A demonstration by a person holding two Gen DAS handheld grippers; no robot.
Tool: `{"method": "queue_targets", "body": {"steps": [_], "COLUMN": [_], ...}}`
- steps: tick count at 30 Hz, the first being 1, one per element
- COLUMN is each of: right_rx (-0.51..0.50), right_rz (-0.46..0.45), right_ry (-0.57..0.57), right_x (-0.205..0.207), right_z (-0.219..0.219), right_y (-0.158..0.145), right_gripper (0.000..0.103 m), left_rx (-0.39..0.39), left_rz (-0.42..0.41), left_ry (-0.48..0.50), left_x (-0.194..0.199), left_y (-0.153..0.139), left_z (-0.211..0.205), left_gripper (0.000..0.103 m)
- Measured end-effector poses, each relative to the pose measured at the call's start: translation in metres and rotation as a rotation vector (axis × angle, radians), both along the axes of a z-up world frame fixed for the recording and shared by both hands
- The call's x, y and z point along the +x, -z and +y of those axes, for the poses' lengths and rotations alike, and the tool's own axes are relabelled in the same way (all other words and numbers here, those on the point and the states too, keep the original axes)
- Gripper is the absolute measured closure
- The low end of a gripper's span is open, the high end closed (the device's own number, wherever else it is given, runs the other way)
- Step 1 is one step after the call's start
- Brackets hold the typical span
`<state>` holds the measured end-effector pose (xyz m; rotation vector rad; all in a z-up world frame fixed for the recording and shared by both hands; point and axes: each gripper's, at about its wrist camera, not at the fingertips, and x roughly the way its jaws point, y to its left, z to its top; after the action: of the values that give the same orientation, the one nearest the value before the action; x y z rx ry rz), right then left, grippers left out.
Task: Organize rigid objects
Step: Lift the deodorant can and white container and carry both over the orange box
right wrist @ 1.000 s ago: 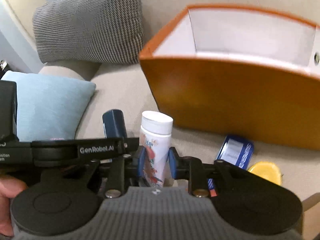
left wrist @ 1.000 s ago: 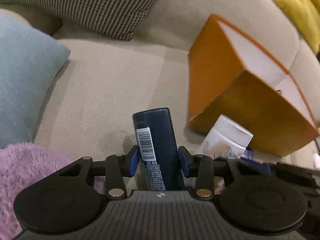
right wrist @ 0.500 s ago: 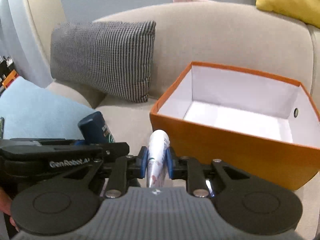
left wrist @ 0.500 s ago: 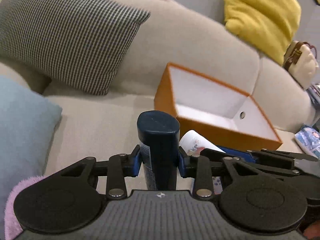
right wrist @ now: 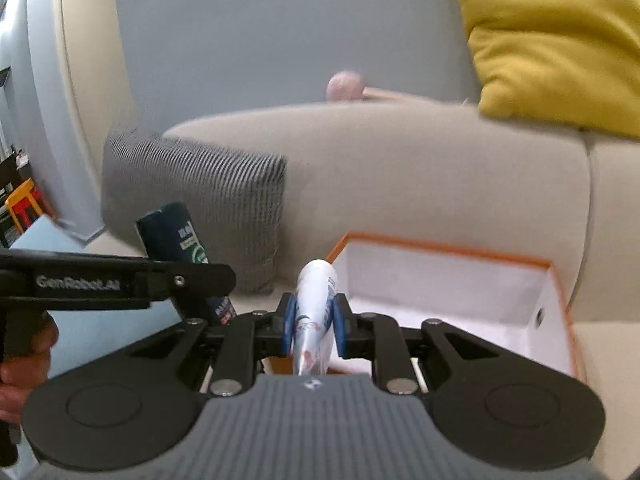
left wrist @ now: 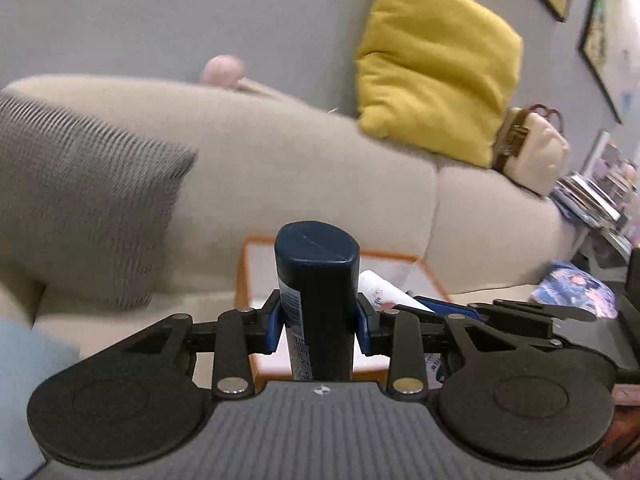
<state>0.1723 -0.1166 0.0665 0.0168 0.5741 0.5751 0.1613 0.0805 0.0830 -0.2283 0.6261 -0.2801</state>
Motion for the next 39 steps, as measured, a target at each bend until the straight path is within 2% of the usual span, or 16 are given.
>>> {"method": "queue_targets", "body": {"steps": [4, 10, 17, 20, 22, 24, 29, 33, 39], "right_rx": [0.034, 0.008, -0.035, -0.040, -0.042, -0.050, -0.088, -0.131, -0.147], "right_rz": [0.078, 0.180, 0.269, 0.313, 0.341, 0.361, 0.426, 0.446, 0.500], "right_ry": [0.051, 0.117, 0.093, 0.090, 0.093, 0.099, 0.127, 0.132, 0.143], "right_x": [0.041, 0.093, 0.132, 0.148, 0.157, 0.164, 0.176, 0.184, 0.196], "right_z": [-0.015, -0.023, -0.018, -0.015, -0.013, -0.011, -0.012, -0.010, -0.007], "right_y": [-0.001, 0.034, 0.075, 0.089, 0.097, 0.104, 0.118, 0.123, 0.132], "right_gripper": [0.083, 0.083, 0.083, 0.083, 0.083, 0.083, 0.083, 0.083, 0.082], "left_rx": [-0.013, -0.005, 0.129, 0.155, 0.179, 0.248, 0.329, 0.422, 0.476], "left_rz": [0.070, 0.217, 0.347, 0.397, 0.409, 0.387, 0.386, 0.395, 0.425], "left_ry": [0.074, 0.114, 0.128, 0.134, 0.135, 0.130, 0.117, 0.115, 0.123], "left_x": [0.051, 0.105, 0.139, 0.153, 0.157, 0.162, 0.180, 0.196, 0.208], "left_y": [-0.004, 0.040, 0.099, 0.116, 0.125, 0.128, 0.132, 0.138, 0.150], "left_z": [-0.010, -0.019, -0.045, -0.050, -0.051, -0.057, -0.071, -0.086, -0.099], "left_gripper": [0.063, 0.063, 0.063, 0.063, 0.063, 0.063, 0.063, 0.063, 0.060]}}
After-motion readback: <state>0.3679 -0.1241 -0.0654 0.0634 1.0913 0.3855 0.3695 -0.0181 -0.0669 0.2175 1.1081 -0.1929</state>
